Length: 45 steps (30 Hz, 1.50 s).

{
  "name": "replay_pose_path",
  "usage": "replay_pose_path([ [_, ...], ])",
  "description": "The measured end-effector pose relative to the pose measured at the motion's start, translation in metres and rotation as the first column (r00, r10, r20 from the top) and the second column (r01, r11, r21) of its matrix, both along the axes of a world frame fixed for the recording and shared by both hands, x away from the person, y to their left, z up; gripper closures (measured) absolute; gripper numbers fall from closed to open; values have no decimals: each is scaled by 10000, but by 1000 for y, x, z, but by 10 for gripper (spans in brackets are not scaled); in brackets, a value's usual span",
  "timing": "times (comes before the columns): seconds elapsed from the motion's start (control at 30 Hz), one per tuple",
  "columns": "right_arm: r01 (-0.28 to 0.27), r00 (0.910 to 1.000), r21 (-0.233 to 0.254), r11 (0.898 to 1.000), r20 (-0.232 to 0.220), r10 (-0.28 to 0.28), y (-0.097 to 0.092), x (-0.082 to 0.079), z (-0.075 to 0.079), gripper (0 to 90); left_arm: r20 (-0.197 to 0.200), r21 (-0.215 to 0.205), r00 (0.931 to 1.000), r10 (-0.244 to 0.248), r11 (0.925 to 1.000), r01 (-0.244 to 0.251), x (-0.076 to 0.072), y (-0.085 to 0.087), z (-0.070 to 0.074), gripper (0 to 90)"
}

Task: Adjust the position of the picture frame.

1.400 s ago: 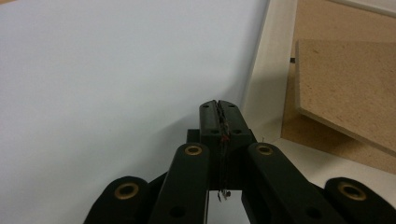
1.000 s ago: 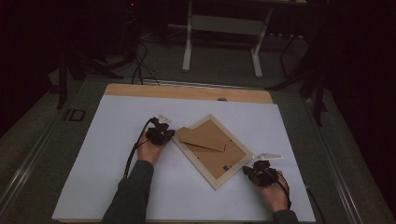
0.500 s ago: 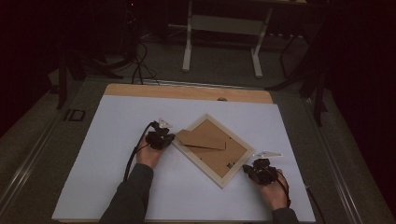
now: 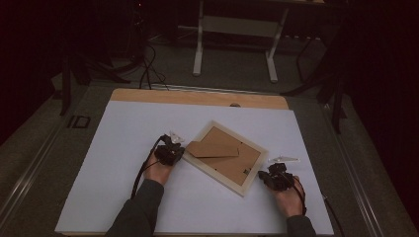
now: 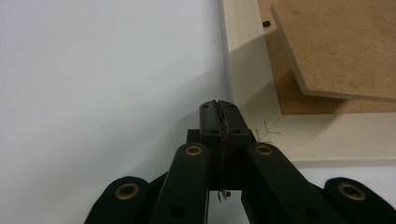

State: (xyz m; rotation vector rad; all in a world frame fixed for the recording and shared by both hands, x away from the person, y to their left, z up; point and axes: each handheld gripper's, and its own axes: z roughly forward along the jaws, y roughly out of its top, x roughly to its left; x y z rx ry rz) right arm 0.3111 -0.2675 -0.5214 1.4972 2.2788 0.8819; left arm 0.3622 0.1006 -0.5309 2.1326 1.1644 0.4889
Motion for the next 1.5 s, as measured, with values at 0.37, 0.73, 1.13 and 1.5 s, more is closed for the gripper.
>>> replay_pose_path([
  [0.37,31,10000,11,10000,-4,-31,6,9,0,900,62,-388,9990,445,9983,-442,-21,2,-3,900],
  [0.73,29,9999,-74,10000,106,-28,7,8,-1,900,-77,-726,9978,663,9951,-667,-37,3,-4,900],
  [1.13,-204,9997,-151,9997,105,205,13,9,0,900,-75,-818,9983,574,9950,-578,-52,13,-5,900],
  [1.5,-431,9991,-158,9989,24,432,28,16,0,900,-123,-878,9954,949,9915,-957,-52,27,-5,900],
])
